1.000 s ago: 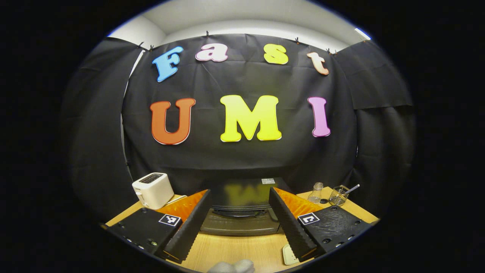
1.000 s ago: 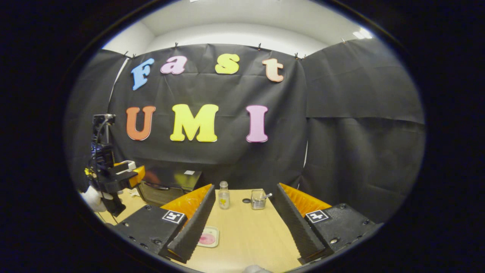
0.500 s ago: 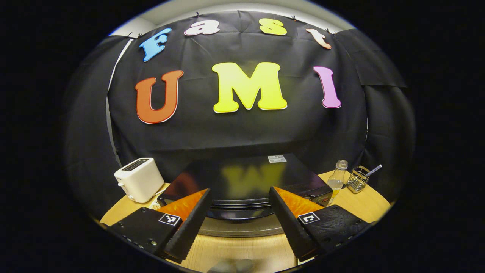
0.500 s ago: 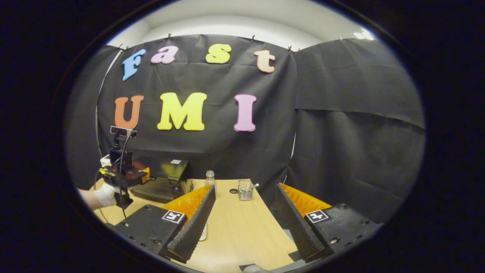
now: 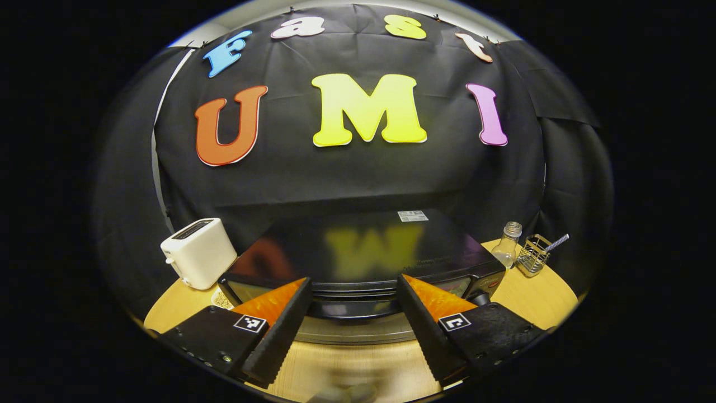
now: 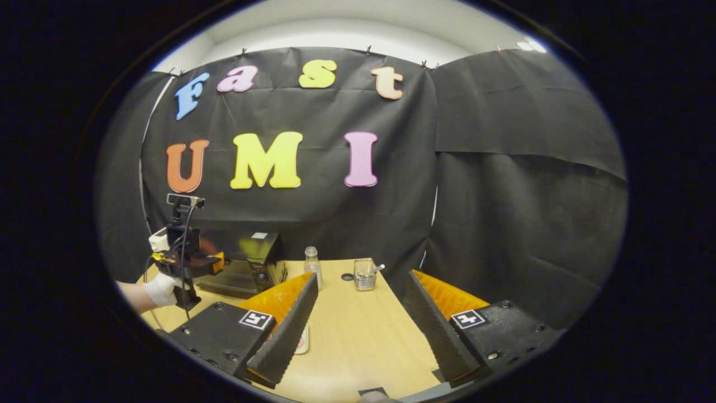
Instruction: Open the electric oven with the left hand, put the food in, and close the electric oven.
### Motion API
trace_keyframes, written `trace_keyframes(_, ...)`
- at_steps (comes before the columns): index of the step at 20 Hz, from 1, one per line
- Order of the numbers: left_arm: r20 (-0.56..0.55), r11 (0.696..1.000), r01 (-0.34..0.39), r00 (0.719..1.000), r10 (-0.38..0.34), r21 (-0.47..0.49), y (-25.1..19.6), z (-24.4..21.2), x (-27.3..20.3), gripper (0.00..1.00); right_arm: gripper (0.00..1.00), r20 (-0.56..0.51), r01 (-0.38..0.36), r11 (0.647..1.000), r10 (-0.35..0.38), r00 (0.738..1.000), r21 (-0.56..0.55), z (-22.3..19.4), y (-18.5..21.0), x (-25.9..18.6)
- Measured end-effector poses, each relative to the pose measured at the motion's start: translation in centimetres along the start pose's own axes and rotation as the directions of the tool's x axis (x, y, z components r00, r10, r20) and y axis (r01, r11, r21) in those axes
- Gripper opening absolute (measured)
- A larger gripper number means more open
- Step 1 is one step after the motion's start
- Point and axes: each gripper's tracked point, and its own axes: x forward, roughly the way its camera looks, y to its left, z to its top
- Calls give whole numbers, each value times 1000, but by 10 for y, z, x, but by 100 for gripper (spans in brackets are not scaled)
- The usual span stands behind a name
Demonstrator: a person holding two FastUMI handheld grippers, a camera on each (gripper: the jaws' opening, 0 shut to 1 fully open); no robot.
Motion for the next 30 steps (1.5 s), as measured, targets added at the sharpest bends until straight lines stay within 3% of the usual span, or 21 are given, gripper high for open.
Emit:
trace_keyframes(1, -10, 1000, 1, 1000, -1, -2, 1, -2, -1, 96, 96, -2, 2, 1000, -2, 1000, 3, -1, 0, -1)
trace_keyframes(2, -14, 1000, 3, 1000, -3, 1, 1, -2, -3, 96, 100, -7, 2, 1000, -2, 1000, 6, -4, 0, -2)
trace_keyframes(5, -28, 1000, 11, 1000, -11, 5, 0, -5, -9, 96, 96, -11, -2, 1000, 3, 1000, 17, -10, 2, -7)
trace_keyframes(11, -69, 999, 37, 997, -35, 14, -3, -21, -35, 96, 100, 3, -12, 1000, 12, 1000, -16, -11, 5, -22)
trace_keyframes(12, -75, 999, 39, 996, -37, 14, -4, -25, -41, 96, 96, 5, -17, 1000, 17, 1000, -12, -12, 5, -24)
trace_keyframes(13, -83, 999, 40, 996, -39, 11, -3, -30, -47, 96, 100, 5, -21, 1000, 21, 1000, -10, -12, 5, -25)
trace_keyframes(15, -101, 999, 44, 994, -43, 0, -2, -42, -56, 96, 96, 2, -29, 1000, 29, 1000, -8, -15, 4, -28)
trace_keyframes(17, -116, 999, 50, 992, -49, 5, -4, -56, -71, 96, 100, 2, -35, 999, 35, 999, -9, -17, 2, -33)
trace_keyframes(23, -171, 999, 48, 984, -48, -1, -6, -101, -98, 96, 96, -9, -48, 999, 48, 999, -4, -24, -1, -45)
trace_keyframes(24, -177, 999, 49, 983, -49, -4, -7, -106, -100, 96, 100, -12, -49, 999, 49, 999, -8, -25, -1, -47)
trace_keyframes(30, -192, 997, 58, 980, -47, 52, -9, -128, -106, 96, 96, -44, -45, 999, 45, 998, -12, -40, -5, -53)
